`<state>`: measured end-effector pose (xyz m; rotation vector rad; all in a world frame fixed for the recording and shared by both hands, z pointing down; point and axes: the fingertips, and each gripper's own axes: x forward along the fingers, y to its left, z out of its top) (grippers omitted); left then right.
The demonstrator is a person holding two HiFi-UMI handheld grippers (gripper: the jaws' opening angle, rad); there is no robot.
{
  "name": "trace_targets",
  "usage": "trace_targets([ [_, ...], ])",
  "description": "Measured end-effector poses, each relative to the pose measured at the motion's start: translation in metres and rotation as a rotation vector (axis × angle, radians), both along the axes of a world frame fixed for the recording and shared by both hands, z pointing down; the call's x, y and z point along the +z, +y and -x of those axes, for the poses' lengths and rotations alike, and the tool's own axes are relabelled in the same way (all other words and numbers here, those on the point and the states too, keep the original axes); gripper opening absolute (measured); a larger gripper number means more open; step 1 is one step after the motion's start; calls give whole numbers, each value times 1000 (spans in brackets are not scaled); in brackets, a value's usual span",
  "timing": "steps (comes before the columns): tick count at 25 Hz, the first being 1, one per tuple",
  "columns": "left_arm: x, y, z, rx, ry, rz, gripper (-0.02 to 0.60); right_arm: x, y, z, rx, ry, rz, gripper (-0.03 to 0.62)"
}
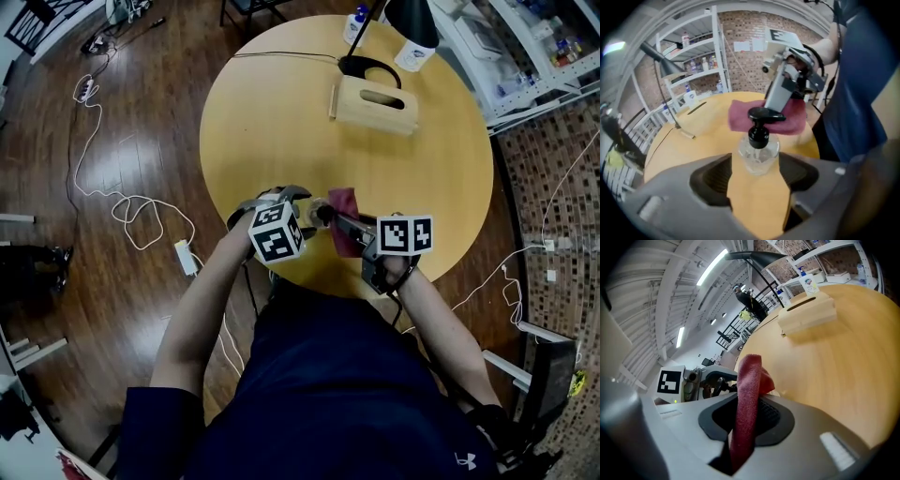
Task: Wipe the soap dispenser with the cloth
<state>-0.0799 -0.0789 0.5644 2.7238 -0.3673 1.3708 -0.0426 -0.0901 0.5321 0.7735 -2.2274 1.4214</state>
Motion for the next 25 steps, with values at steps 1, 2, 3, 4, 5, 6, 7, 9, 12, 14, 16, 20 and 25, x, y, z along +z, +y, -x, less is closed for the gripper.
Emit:
trace_targets([
  [1, -1, -1, 3, -85, 9, 19, 322, 1, 7, 0, 0, 1, 9, 75],
  [2, -2, 0, 4, -178, 25, 40, 325, 2, 13, 0, -4, 2, 19, 75],
  [3, -2, 1, 4, -261, 43, 56, 325, 3, 18, 0, -9, 3, 27, 75],
  [4, -3, 2, 3, -321, 58, 65, 322, 3, 20, 0, -13, 5, 32, 75],
  [5, -2, 3, -1, -351, 67, 64, 308, 3, 19, -2, -15, 8, 31, 75],
  [6, -1, 4, -4, -353, 69, 55, 287, 3, 14, -3, -14, 12, 27, 75],
  [7, 1, 4, -7, -334, 66, 42, 282, 2, 8, -5, -9, 17, 20, 75],
  [9, 2, 2, -9, -241, 49, 19, 275, 0, -10, -7, 4, 21, 2, 75],
  [12, 4, -1, -10, -26, 14, 4, 268, -1, -26, -6, 2, 21, 1, 75],
  [14, 3, -3, -7, 52, -27, 4, 272, 1, -22, -4, -2, 18, 8, 75],
  [16, 1, -4, -4, 1, -36, 13, 321, 3, -13, -3, 15, 7, 14, 75],
  [20, 1, 1, -12, -236, 61, 60, 351, 3, 8, -1, 48, -26, 49, 74],
  [25, 4, 13, -18, -134, 64, 9, 305, 2, 13, -7, 32, -17, 55, 74],
])
